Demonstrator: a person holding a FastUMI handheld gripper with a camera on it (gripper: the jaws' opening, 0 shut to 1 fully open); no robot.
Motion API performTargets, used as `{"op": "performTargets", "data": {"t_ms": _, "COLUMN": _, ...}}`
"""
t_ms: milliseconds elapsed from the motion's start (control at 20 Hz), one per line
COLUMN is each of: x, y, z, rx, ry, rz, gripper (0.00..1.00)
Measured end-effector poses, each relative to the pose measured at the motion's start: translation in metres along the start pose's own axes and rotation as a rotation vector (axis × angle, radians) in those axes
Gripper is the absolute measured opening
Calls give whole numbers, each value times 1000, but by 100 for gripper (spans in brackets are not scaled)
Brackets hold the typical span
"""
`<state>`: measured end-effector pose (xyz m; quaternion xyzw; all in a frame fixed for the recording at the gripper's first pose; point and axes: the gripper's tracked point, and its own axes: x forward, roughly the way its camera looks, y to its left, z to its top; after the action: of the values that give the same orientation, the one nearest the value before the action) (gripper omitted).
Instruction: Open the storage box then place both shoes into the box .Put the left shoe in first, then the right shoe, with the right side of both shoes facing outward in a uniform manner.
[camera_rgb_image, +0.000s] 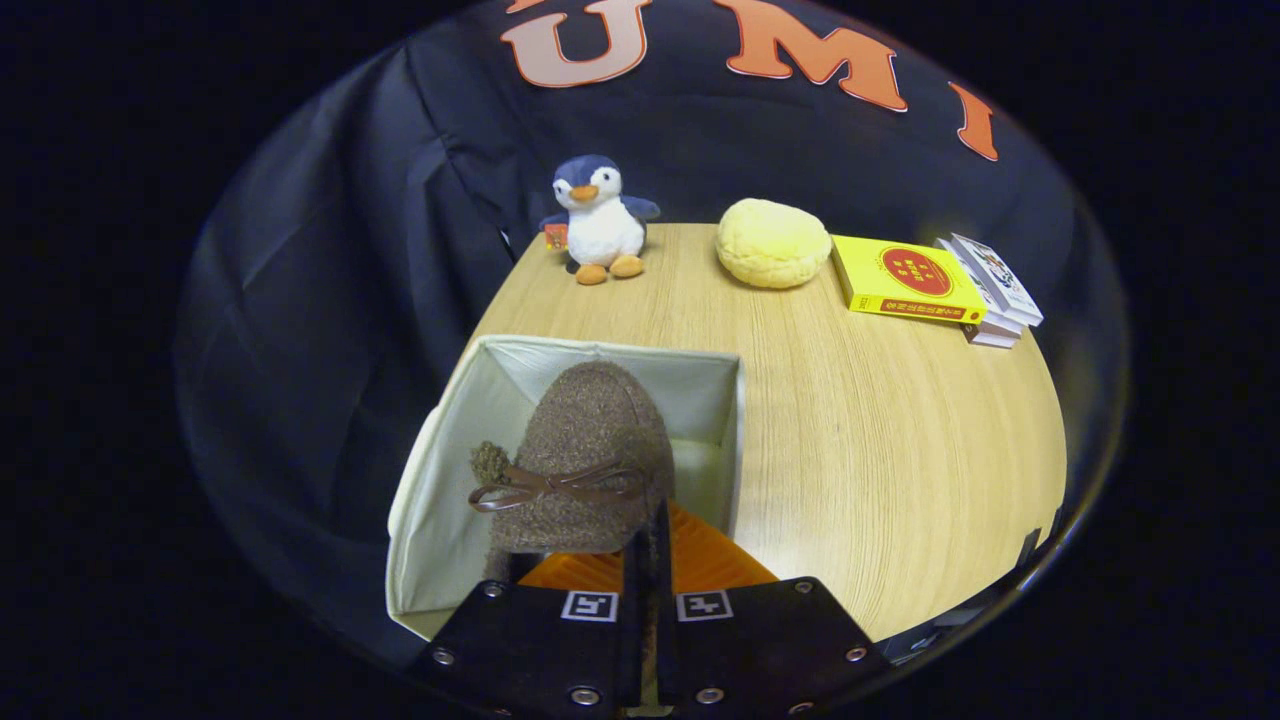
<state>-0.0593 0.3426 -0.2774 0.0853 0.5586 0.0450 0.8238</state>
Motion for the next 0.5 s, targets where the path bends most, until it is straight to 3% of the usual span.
{"op": "performTargets", "data": {"t_ms": 200, "x": -2, "y": 6, "z": -7, "rx": -4, "ry": 14, "rz": 33, "gripper": 20}}
{"op": "performTargets", "data": {"t_ms": 500, "x": -34, "y": 8, "z": -2, "rx": 22, "ry": 4, "rz": 210, "gripper": 50}}
